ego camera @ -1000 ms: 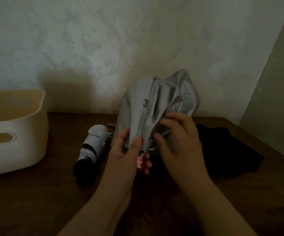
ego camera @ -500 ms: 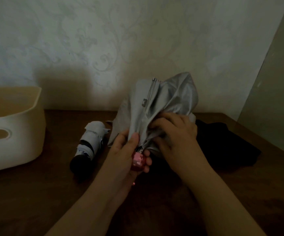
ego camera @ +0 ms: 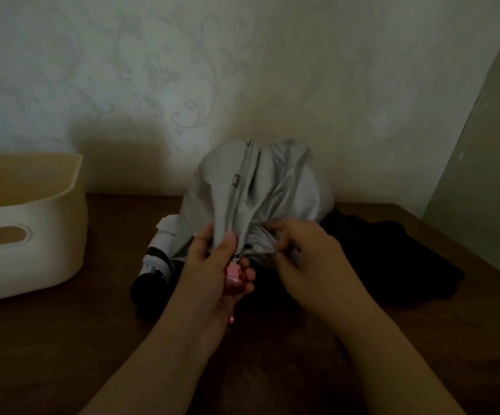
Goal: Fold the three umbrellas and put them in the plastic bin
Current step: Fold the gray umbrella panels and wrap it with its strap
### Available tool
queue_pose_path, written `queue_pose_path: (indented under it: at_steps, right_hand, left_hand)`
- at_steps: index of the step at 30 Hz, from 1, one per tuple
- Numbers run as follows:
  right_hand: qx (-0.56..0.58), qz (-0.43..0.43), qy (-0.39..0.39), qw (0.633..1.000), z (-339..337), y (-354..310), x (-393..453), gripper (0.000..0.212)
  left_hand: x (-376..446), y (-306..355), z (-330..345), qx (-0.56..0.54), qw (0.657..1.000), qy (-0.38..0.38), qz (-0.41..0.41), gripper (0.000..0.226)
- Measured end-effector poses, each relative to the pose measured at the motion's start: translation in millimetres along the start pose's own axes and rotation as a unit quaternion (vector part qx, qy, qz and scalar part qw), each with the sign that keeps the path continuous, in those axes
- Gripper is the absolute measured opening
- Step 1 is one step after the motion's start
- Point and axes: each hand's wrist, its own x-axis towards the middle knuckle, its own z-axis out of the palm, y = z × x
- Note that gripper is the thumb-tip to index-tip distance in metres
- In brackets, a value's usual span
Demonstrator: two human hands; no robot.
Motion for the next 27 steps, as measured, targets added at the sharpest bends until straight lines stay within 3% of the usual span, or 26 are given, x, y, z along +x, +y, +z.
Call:
queue_pose_path:
  at_steps: [4,8,14,20,25,27]
  right_hand:
    - [0.13,0.077,-0.014,0.988,-4,-12,-2,0.015]
    - [0.129,0.126,-0.017,0.983,7,-16,-2,0.03]
    - [0.247,0.195,-0.02,0.949,3,-13,-1,0.014]
    - [0.228,0.19,-0.04,0.954,5,-11,-1,0.009]
    - [0.035,0.088,-0.07,0.993,-2,-11,0,0.007]
    - [0.008,0.056,-0.055,0.997,1,-13,0,0.009]
  left_hand:
    - [-2,-4,2,0.056,0.998,0.012,0.012,0.033]
    - [-5,-9,5,0.122,0.991,0.025,0.046,0.031]
    - [-5,-11,7,0.126,0.988,0.025,0.089,0.032]
    - [-4,-10,4,0.12,0.989,0.019,0.082,0.039]
    - [-3,-12,3,0.114,0.992,0.013,0.06,0.037]
    - [-1,-12,2,0.085,0.996,0.003,0.036,0.038]
